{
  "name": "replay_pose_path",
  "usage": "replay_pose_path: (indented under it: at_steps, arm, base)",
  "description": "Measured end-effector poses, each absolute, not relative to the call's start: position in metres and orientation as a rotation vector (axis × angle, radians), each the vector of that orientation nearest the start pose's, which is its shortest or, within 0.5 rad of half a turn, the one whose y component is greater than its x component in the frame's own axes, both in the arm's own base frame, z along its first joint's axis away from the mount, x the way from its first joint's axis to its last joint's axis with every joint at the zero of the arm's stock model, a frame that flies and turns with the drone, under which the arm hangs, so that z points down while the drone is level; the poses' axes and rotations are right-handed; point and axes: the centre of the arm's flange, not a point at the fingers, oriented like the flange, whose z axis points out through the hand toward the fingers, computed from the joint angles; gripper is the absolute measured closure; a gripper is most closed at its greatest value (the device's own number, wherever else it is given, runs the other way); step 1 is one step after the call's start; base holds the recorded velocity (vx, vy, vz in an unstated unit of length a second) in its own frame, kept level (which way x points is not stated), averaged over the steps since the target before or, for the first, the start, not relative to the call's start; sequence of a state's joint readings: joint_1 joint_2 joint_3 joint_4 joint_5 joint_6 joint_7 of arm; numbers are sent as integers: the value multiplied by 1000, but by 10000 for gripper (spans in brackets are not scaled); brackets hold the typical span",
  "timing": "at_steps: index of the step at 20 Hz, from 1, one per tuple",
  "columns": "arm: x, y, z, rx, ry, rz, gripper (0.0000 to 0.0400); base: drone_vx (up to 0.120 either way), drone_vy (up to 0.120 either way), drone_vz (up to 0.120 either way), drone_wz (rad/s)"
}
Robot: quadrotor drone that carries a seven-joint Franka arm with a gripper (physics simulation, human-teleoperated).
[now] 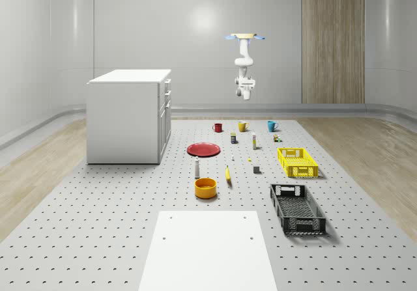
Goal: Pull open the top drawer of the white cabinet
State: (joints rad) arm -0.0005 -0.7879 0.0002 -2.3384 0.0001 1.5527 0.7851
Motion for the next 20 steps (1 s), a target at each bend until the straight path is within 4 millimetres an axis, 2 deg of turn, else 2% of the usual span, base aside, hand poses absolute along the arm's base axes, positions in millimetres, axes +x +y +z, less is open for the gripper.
replay_pose_path:
  at_steps: [2,5,12,13,15,17,20]
  arm:
    - [302,0,613,-2901,1202,-6,50]
    - [301,0,634,-2900,1201,-9,74]
    - [303,0,673,-2898,1201,-17,91]
    - [304,-8,676,-2818,1172,38,92]
    - [304,-40,672,-2528,1051,214,89]
    - [305,-65,659,-2264,940,346,87]
    - [305,-86,637,-1961,812,468,88]
  base:
    - [0,0,0,0]
    - [0,0,0,0]
    - [0,0,0,0]
    - [0,0,0,0]
    - [0,0,0,0]
    - [0,0,0,0]
    - [40,-93,0,0]
